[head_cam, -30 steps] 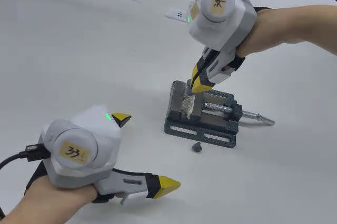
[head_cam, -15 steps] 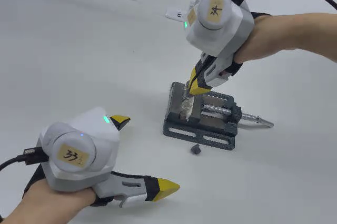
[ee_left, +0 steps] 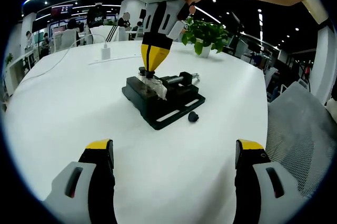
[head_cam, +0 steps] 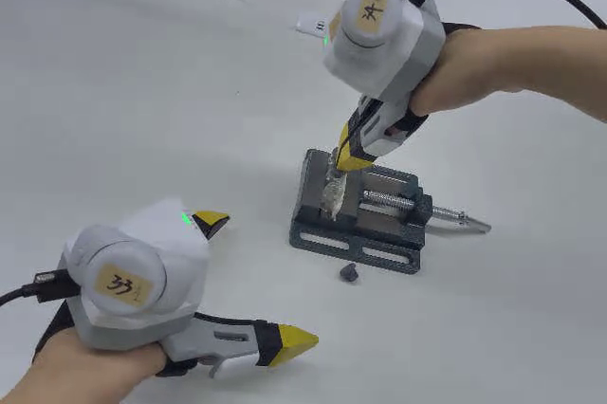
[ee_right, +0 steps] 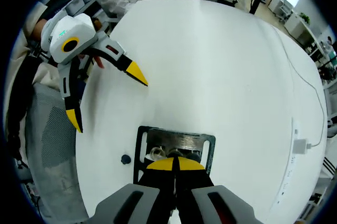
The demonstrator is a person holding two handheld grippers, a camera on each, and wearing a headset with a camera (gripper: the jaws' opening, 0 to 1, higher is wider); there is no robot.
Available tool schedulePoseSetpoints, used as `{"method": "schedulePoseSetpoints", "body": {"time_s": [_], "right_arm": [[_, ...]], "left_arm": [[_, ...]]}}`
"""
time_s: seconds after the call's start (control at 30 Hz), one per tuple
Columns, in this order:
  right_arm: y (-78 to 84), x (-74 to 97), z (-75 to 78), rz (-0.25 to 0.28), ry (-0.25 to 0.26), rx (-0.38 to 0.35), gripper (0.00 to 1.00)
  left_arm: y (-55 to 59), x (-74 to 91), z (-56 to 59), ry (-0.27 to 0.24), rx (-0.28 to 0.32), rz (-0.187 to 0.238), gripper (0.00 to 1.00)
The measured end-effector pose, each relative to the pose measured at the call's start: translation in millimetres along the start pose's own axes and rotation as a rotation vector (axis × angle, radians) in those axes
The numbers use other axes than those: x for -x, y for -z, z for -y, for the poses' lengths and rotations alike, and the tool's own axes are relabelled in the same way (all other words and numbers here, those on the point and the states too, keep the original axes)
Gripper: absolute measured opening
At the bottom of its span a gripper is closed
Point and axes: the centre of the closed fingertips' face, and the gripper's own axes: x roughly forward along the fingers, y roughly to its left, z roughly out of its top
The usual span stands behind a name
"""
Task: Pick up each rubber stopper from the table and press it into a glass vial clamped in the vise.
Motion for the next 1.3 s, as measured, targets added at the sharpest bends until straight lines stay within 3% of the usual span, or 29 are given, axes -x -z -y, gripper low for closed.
{"method": "schedulePoseSetpoints", "body": {"time_s": [0.03, 0.07, 0.43, 0.67, 0.87, 1.03, 1.07, 1.1, 1.3], "right_arm": [[-0.9, -0.1, 2.1, -0.001, -0.002, 0.022, 0.0], [-1.4, -0.3, 3.8, 0.003, -0.005, -0.005, 0.0], [0.4, -2.0, 4.6, 0.025, -0.003, -0.01, 0.0], [1.2, -2.6, 4.5, -0.007, -0.002, 0.018, 0.0], [2.5, -3.7, 6.8, -0.011, -0.01, -0.003, 0.0], [2.5, -3.3, 3.3, -0.018, 0.0, 0.027, 0.0], [2.1, -3.0, 2.8, -0.018, 0.0, -0.001, 0.0], [2.3, -3.0, 3.0, -0.022, 0.001, 0.021, 0.0], [2.4, -2.8, 1.7, -0.015, 0.005, -0.014, 0.0]], "left_arm": [[0.0, -0.2, 0.1, 0.0, 0.002, -0.001, 0.95], [-0.1, -0.4, 0.5, 0.001, 0.002, -0.002, 0.95], [-2.3, -4.2, 2.0, 0.002, 0.005, 0.002, 0.95], [-1.9, -6.0, 0.7, -0.002, 0.014, 0.006, 0.95], [-2.1, -7.2, -1.0, -0.005, 0.019, 0.004, 0.95], [-5.9, -7.4, -2.2, -0.005, 0.015, 0.008, 0.95], [-7.1, -7.3, -2.1, -0.004, 0.012, 0.009, 0.95], [-7.9, -7.1, -2.0, -0.004, 0.009, 0.008, 0.95], [-17.6, -2.0, -0.2, -0.004, -0.01, 0.015, 0.95]]}}
